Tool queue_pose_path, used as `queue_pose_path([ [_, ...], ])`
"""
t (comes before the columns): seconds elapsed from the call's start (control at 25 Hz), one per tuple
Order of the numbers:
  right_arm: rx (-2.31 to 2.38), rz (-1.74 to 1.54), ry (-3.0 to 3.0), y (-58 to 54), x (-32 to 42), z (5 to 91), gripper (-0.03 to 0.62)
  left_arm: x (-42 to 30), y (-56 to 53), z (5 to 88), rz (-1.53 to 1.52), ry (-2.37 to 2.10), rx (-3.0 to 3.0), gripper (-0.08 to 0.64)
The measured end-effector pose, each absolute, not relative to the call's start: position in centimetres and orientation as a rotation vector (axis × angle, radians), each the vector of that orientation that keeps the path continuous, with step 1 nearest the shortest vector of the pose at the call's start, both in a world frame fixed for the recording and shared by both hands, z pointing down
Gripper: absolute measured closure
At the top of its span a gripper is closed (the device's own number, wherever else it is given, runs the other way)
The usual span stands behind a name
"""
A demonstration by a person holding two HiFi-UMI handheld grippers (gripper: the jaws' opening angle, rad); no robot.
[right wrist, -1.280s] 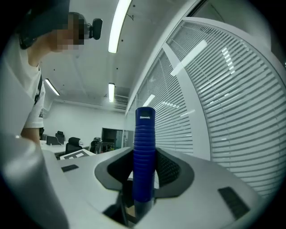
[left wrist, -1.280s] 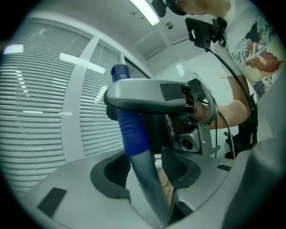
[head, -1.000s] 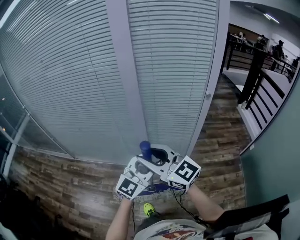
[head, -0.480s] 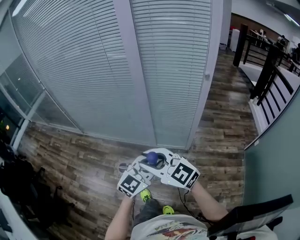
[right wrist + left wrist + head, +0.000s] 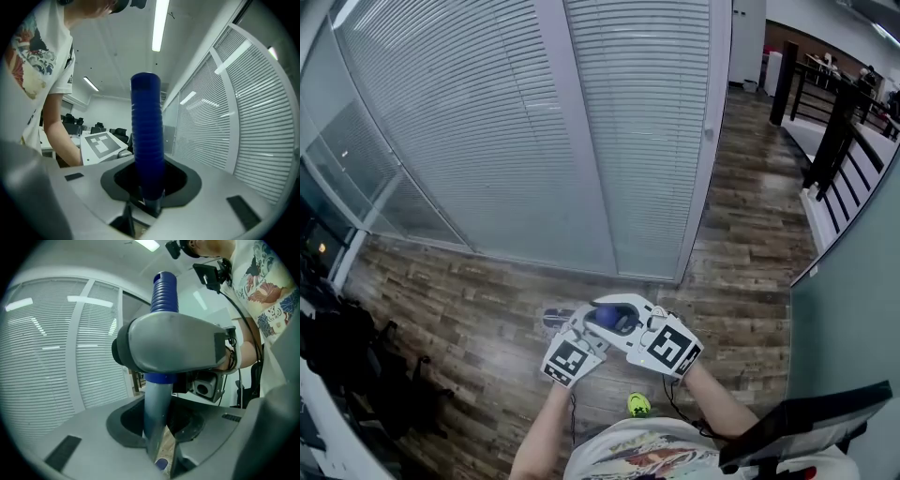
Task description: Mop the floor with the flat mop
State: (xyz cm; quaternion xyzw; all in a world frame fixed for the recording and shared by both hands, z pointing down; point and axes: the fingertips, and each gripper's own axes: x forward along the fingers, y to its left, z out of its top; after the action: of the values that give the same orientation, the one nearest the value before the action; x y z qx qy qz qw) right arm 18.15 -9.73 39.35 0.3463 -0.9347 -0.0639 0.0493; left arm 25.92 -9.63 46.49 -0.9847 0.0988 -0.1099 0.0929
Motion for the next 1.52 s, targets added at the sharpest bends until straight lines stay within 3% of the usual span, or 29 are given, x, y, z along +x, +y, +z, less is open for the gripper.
queue_pose_path([
  [0.32, 1.010, -0.185, -2.831, 1.2, 10.1, 43.2, 0.472, 18.9, 0.6, 50.5, -0.529, 0.310, -2.941, 0.465],
  [0.76, 0.900, -0.216, -2.744, 19.1, 2.9, 49.4, 0.466, 11.9, 18.0, 55.6, -0.486, 0.307, -2.993, 0.451],
  [1.52, 0.905, -0.191, -2.781, 47.0, 6.3, 51.8, 0.466, 14.8, 45.7, 58.1, -0.538, 0.310, -3.014, 0.428],
])
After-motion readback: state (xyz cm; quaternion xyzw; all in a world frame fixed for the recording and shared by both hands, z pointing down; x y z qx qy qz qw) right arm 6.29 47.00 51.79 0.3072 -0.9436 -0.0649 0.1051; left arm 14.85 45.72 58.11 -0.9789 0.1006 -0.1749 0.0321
